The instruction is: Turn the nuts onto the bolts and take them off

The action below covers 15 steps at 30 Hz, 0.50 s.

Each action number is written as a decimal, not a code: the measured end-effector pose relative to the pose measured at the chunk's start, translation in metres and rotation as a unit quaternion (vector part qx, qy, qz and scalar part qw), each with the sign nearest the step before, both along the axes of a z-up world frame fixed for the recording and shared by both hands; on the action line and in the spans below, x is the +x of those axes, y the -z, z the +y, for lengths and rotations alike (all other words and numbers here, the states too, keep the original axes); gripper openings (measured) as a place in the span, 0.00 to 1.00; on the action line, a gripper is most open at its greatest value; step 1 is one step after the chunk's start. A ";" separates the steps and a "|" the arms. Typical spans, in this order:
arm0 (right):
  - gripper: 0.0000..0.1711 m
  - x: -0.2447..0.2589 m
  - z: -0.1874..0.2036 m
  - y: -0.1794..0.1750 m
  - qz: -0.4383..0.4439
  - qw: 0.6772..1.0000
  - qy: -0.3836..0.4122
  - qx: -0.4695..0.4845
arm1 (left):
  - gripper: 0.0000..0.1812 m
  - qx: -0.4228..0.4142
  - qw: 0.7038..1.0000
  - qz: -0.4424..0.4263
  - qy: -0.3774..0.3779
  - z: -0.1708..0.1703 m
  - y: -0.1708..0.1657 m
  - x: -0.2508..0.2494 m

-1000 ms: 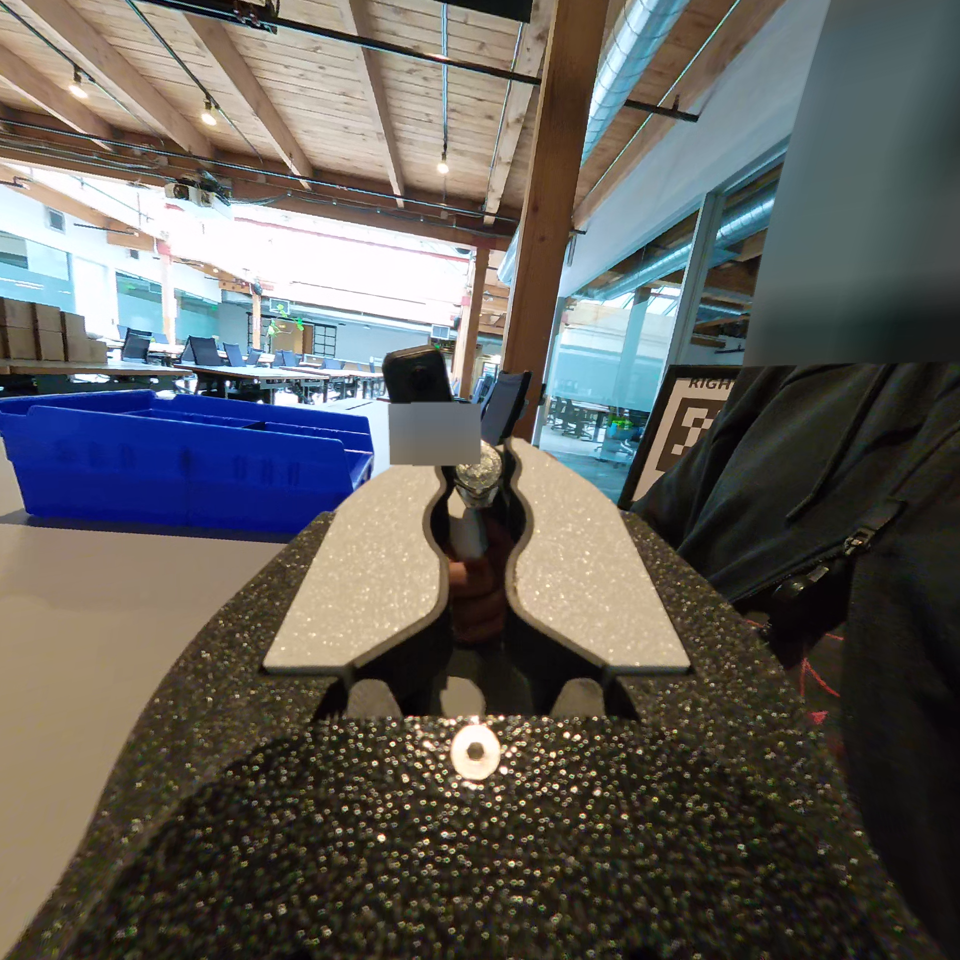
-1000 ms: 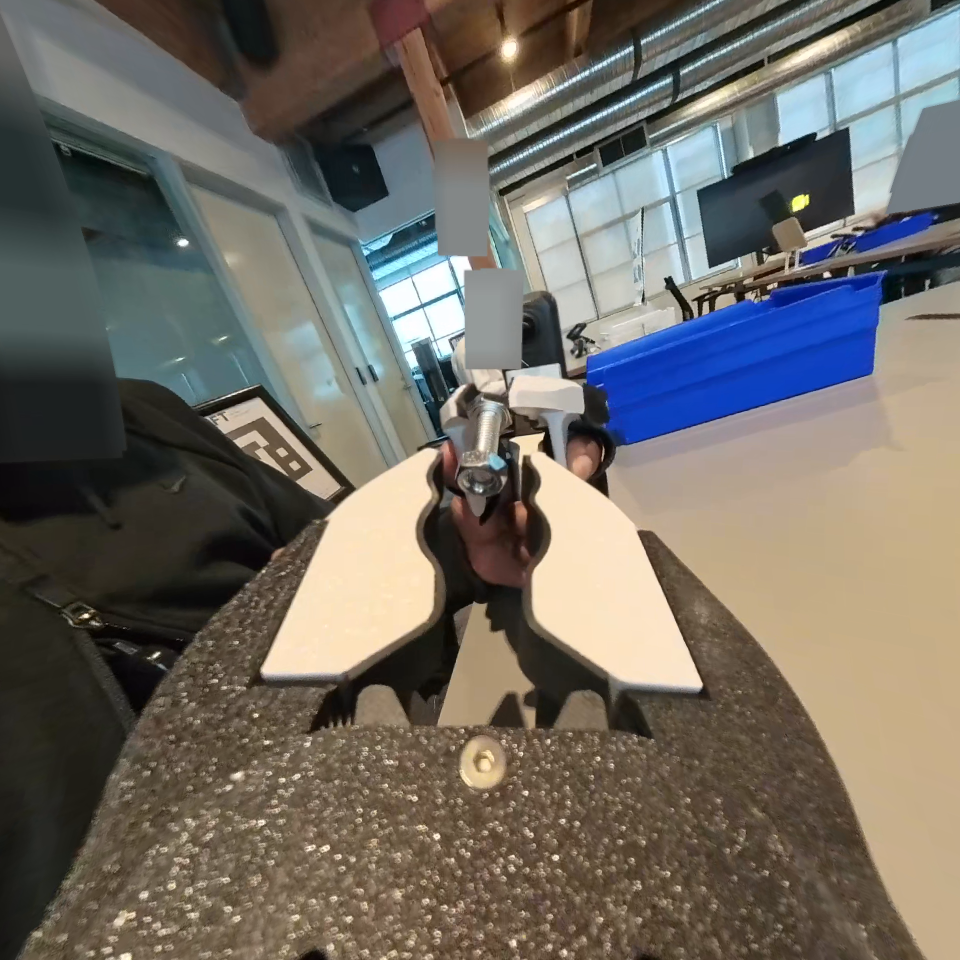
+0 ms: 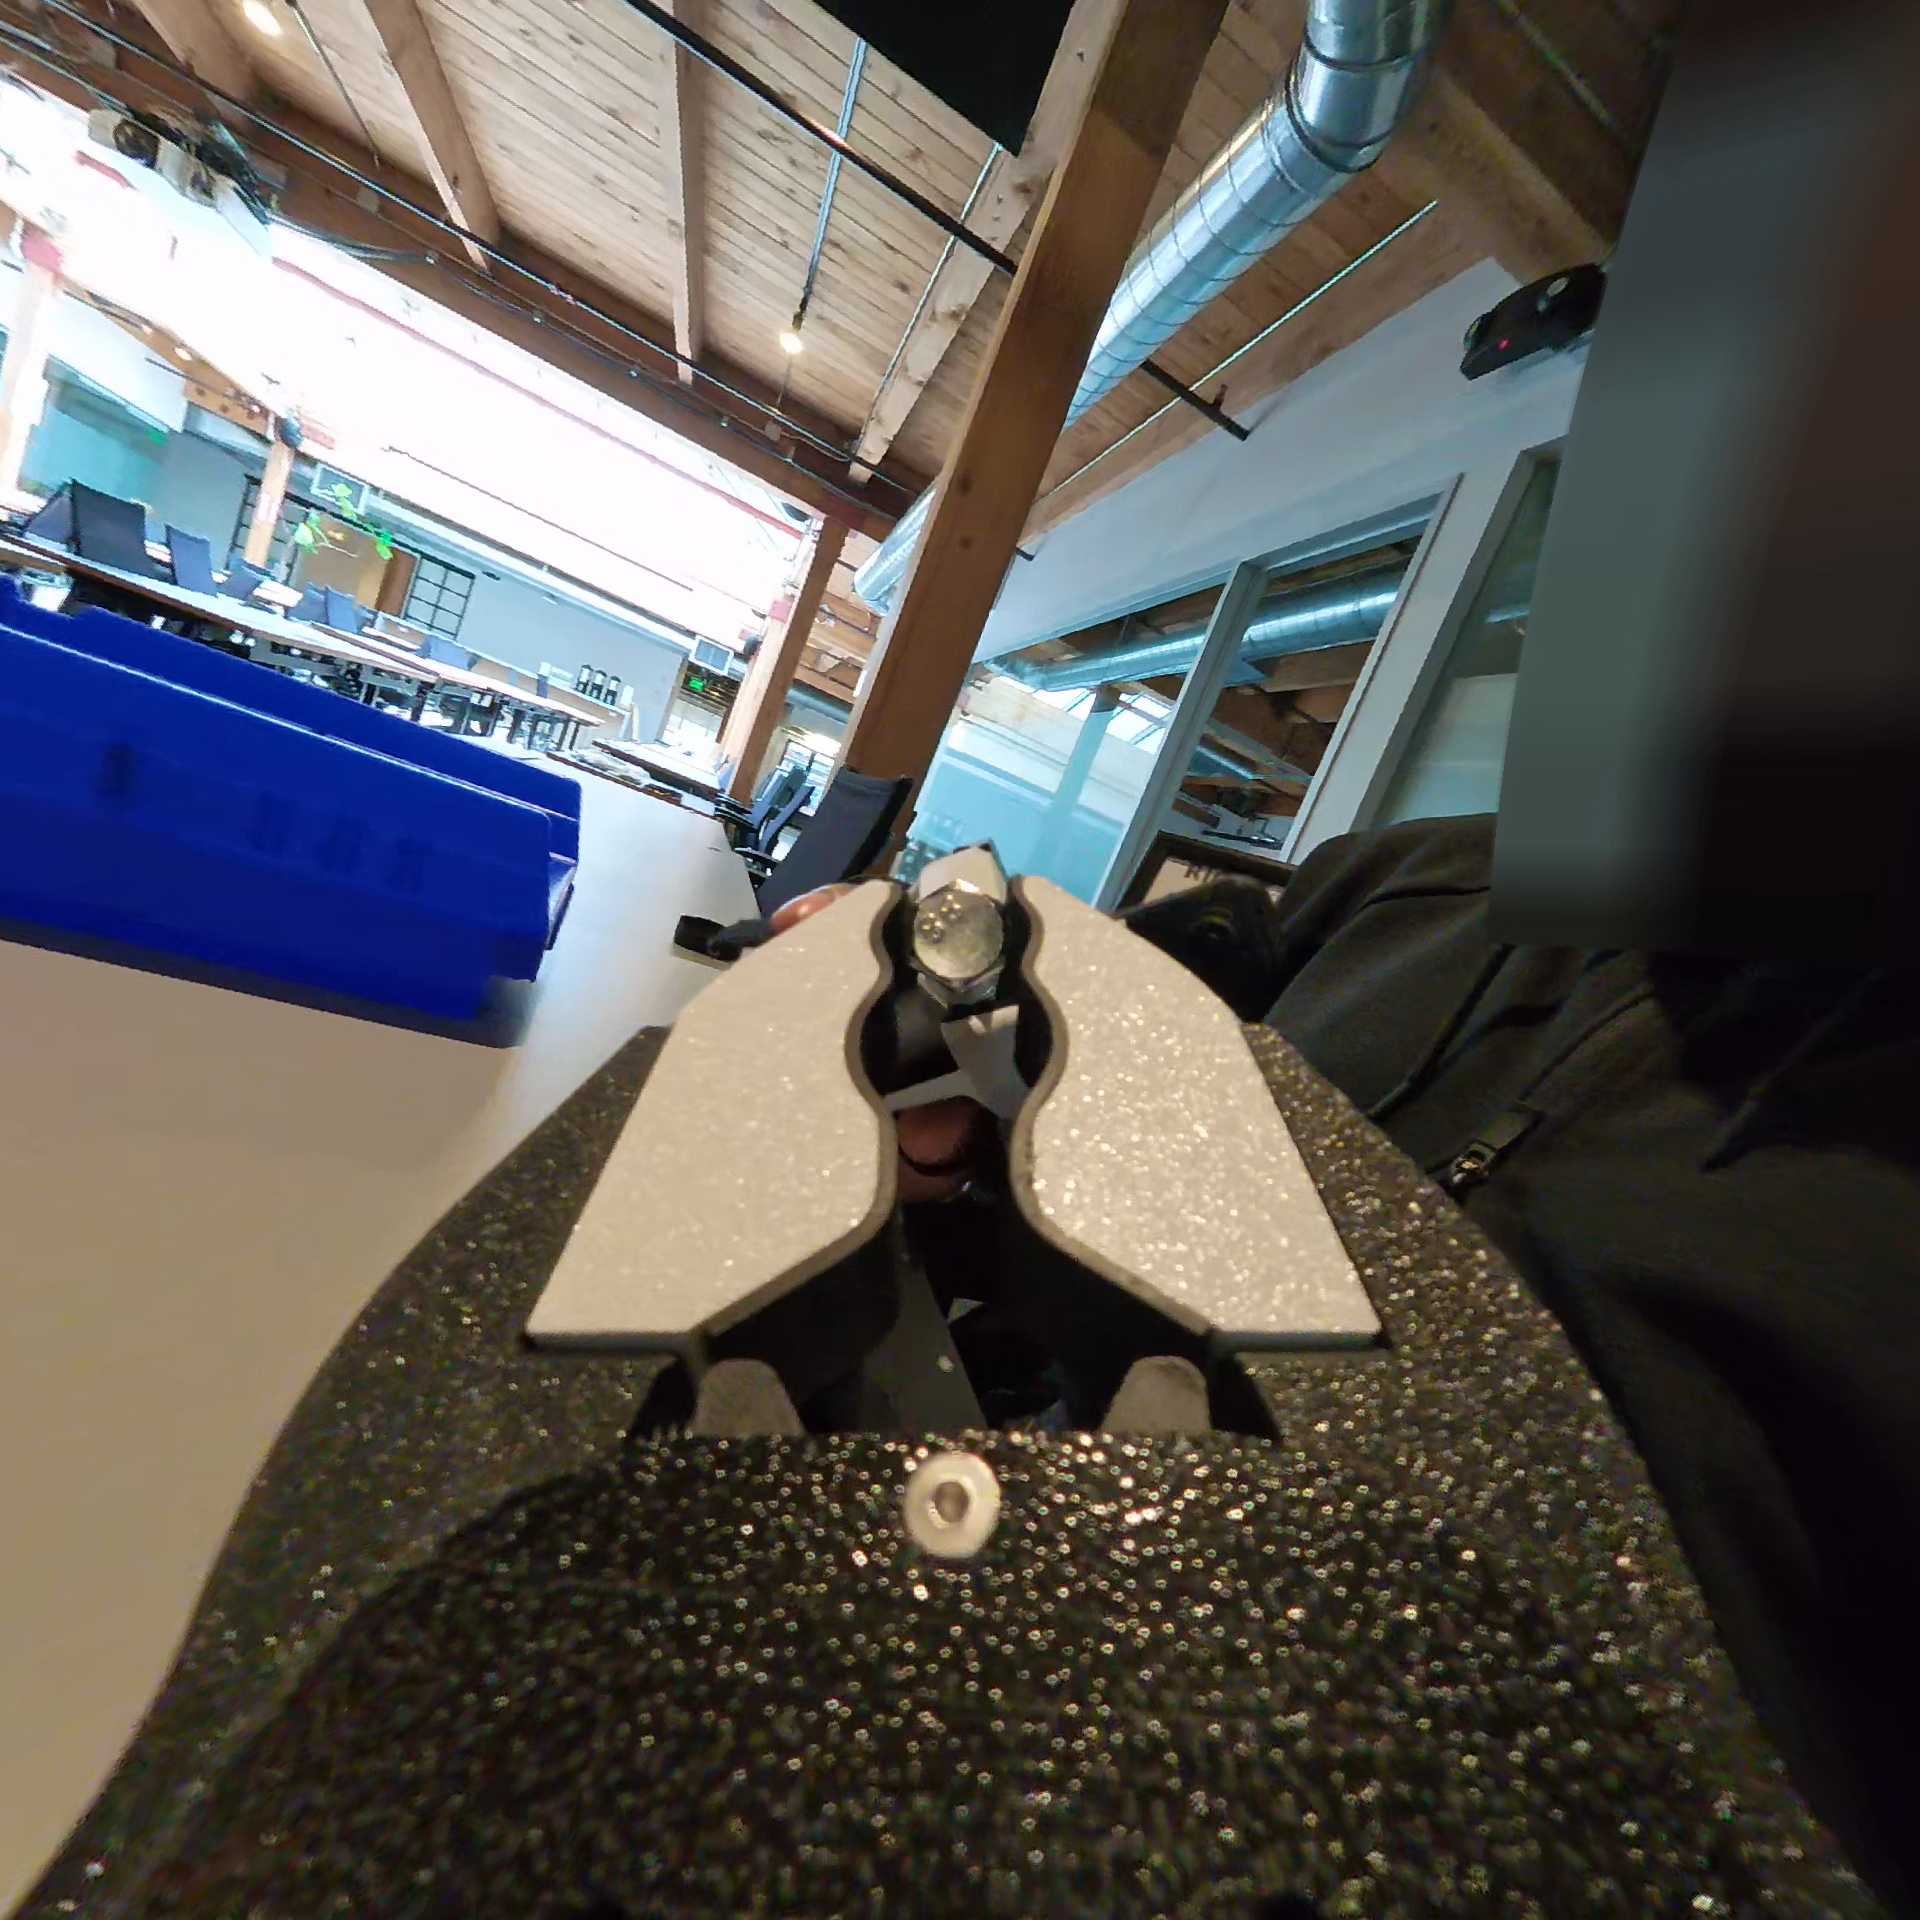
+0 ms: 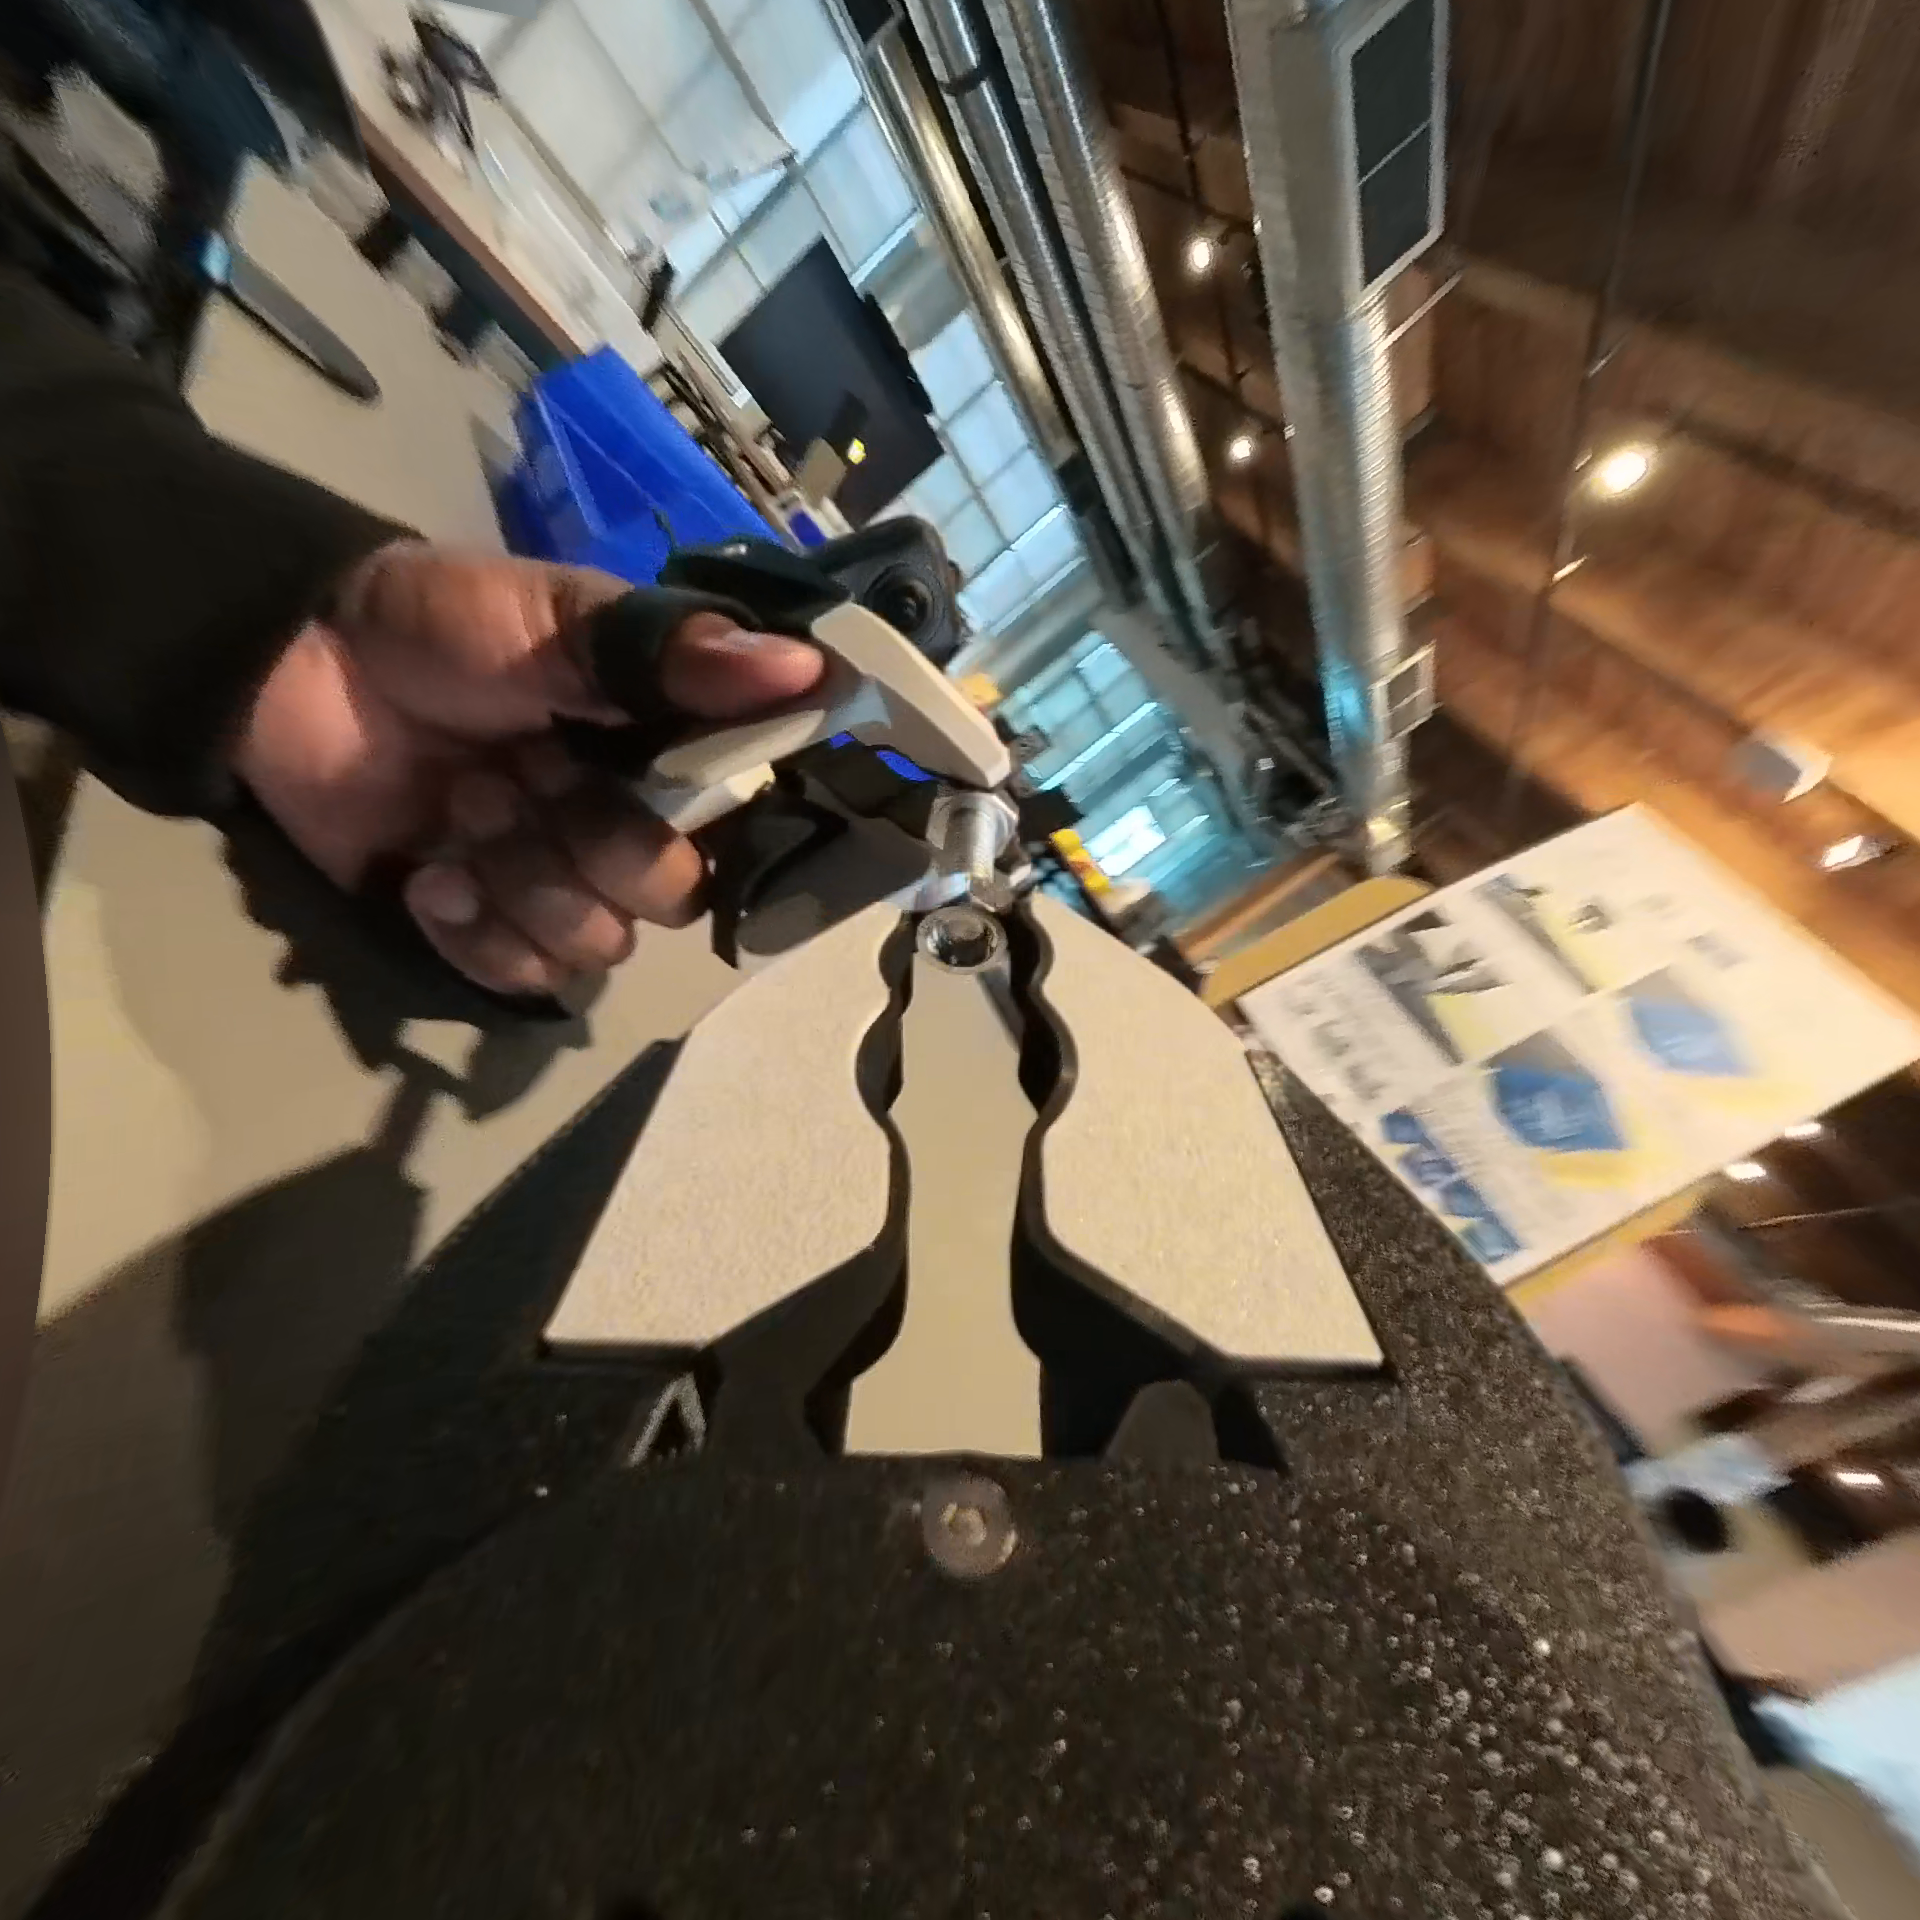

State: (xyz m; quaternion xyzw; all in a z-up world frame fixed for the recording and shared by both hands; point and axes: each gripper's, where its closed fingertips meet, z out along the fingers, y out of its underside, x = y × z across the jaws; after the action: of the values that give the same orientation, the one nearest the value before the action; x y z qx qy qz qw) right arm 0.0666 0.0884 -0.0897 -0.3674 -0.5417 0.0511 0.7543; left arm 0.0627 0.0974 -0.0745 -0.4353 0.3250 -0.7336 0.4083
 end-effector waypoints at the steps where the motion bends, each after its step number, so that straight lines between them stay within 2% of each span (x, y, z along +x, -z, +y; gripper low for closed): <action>1: 0.10 0.001 0.000 0.000 -0.004 1.000 0.006 0.013 | 0.09 -0.005 1.000 -0.002 0.006 -0.001 0.000 0.000; 9: 0.10 -0.001 -0.005 -0.002 -0.013 0.998 0.014 0.067 | 0.09 -0.067 0.996 -0.018 0.047 -0.001 -0.002 0.001; 15: 0.10 -0.004 -0.003 0.000 0.010 1.000 -0.010 0.019 | 0.09 -0.064 0.997 -0.023 0.039 0.001 -0.001 0.000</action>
State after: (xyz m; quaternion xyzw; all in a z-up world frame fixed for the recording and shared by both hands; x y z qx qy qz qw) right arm 0.0622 0.0854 -0.0901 -0.3472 -0.5381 0.0518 0.7663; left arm 0.0627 0.0979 -0.0732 -0.4305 0.2846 -0.7780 0.3583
